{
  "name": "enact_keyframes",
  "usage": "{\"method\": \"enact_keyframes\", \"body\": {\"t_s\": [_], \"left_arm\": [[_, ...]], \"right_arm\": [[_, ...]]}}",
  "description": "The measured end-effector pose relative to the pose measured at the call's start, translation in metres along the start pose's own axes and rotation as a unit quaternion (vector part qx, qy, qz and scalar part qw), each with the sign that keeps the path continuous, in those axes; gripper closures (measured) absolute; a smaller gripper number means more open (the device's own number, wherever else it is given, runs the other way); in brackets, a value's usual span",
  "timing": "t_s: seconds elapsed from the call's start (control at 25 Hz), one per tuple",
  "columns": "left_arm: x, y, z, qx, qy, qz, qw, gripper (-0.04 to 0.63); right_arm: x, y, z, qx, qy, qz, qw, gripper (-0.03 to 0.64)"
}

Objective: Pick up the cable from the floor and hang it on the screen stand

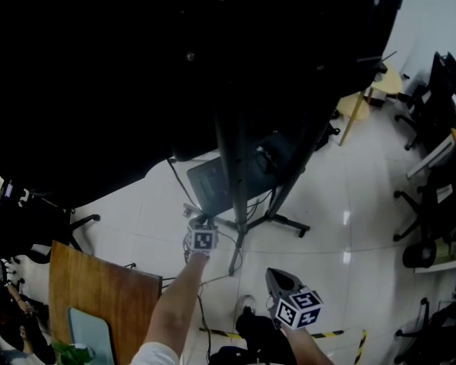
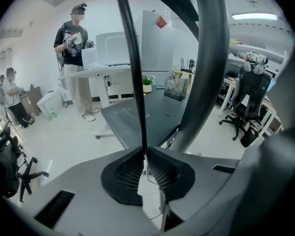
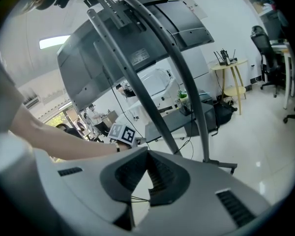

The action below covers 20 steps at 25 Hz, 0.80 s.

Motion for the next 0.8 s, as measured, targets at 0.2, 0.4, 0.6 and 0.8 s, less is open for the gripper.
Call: {"method": "enact_keyframes", "body": {"t_s": [0.2, 0.4, 0.6, 0.8], "left_arm": [[0.020, -0.038, -0.002, 0.000, 0.015, -0.028, 0.9995, 0.572], [0.049, -0.092, -0.003, 0.002, 0.037, -0.072, 0.9967, 0.572], [0.079, -0.159, 0.013, 0.027, 0.049, -0.108, 0.9926, 0.572], [0.100, -0.220, 0.037, 0.047, 0.071, -0.131, 0.9877, 0.572]], "right_arm": [[0.000, -0.008, -0.014, -0.006, -0.012, -0.003, 1.000, 0.614], [0.001, -0.016, -0.050, -0.039, -0.025, -0.014, 0.999, 0.612], [0.001, -0.020, -0.089, -0.072, -0.009, -0.017, 0.997, 0.588], [-0.001, -0.021, -0.112, -0.095, -0.005, -0.032, 0.995, 0.542]]}}
Point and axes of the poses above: the fingertips, and each gripper's own axes: y forward along the fingers, x to its right, z out of its top, the point moved 6 cm from there along -y, backward along the fingers, and after that the axes turned 7 degrees about x, right-handed, at the moved point
